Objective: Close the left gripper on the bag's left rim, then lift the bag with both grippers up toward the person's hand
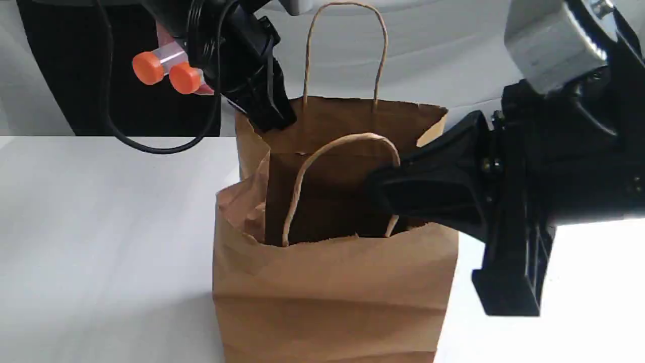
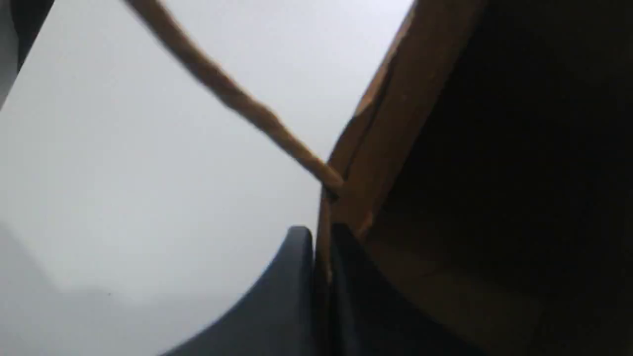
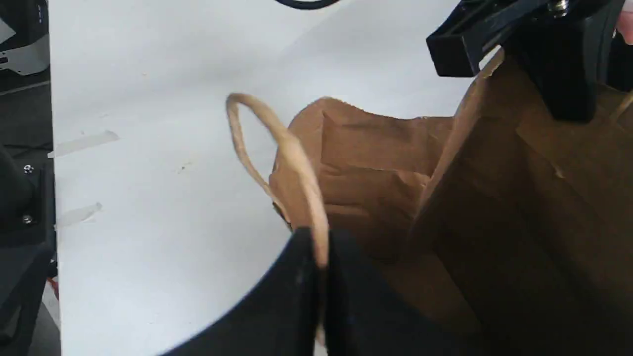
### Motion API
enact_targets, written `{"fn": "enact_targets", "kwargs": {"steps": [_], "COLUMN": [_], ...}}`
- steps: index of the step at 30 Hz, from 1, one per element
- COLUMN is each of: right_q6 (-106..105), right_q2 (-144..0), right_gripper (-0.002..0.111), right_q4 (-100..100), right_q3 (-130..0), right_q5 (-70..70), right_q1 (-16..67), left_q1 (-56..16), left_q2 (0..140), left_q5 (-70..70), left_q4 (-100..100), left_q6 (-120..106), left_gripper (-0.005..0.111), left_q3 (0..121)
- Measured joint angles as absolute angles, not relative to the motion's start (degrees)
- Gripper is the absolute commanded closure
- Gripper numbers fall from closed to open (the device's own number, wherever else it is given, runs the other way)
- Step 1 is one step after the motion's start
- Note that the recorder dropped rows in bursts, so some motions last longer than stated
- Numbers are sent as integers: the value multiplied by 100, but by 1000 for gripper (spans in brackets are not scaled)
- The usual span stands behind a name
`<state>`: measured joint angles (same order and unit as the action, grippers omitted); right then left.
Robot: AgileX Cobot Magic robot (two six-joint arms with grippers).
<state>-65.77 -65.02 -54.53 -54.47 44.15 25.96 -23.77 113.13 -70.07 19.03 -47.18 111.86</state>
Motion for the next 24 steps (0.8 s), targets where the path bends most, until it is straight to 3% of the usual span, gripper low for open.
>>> {"fn": "enact_targets", "kwargs": {"steps": [6, 18, 24], "right_q6": [-6457, -4934, -4710], "right_q2": [-6511, -6729, -7309], "right_gripper": [108, 108, 108], "right_q4": [-5346, -3982, -3973], "right_q3": [-5569, -7641, -8522], "right_q5": [4477, 4928, 5402], "right_q1": [2596, 2596, 2596], "left_q1": [-2323, -1191, -991], "left_q2": [11313, 11402, 11628], "left_q5": [-7007, -7042, -7042], "left_q4": [2252, 3368, 3710], "left_q6": [-4562, -4252, -4140], "left_gripper": [107, 107, 107], "left_q3": [11186, 11186, 11186]}}
